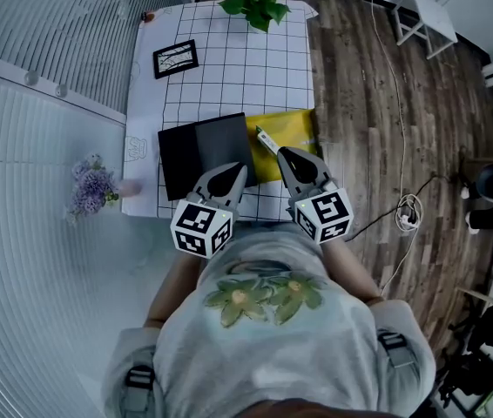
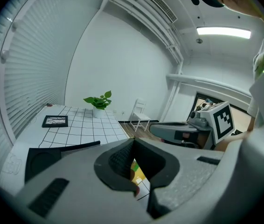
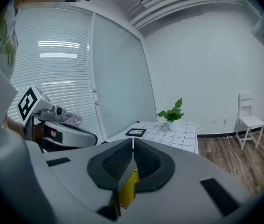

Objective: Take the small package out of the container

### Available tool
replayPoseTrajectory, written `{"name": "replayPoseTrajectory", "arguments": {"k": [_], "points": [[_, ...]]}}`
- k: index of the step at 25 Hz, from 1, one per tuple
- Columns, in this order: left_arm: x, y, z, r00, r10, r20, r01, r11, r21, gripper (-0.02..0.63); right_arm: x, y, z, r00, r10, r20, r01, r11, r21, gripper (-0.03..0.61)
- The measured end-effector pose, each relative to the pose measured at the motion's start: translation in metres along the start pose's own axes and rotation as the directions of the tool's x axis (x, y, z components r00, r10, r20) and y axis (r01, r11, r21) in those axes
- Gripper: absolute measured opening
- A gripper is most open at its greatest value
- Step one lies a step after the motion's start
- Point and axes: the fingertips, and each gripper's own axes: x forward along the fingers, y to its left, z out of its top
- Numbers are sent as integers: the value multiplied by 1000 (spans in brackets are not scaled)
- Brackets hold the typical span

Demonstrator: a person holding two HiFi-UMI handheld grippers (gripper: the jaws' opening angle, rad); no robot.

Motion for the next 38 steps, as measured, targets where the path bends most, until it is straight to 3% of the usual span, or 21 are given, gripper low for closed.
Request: {"name": "replayPoseTrajectory", "arguments": {"k": [10, 24, 38], "points": [[21, 8, -3, 1000, 10, -25, -11, 999, -32, 6, 17, -5, -14, 997, 46, -68, -47, 999, -20, 11], [33, 9, -6, 998, 18, -54, -21, 999, -49, 6, 39, -18, -51, 978, 49, -205, -60, 997, -49, 123], [38, 7, -10, 997, 7, -72, -10, 999, -47, 6, 50, -26, -80, 950, 40, -310, -70, 994, -87, 166]]}}
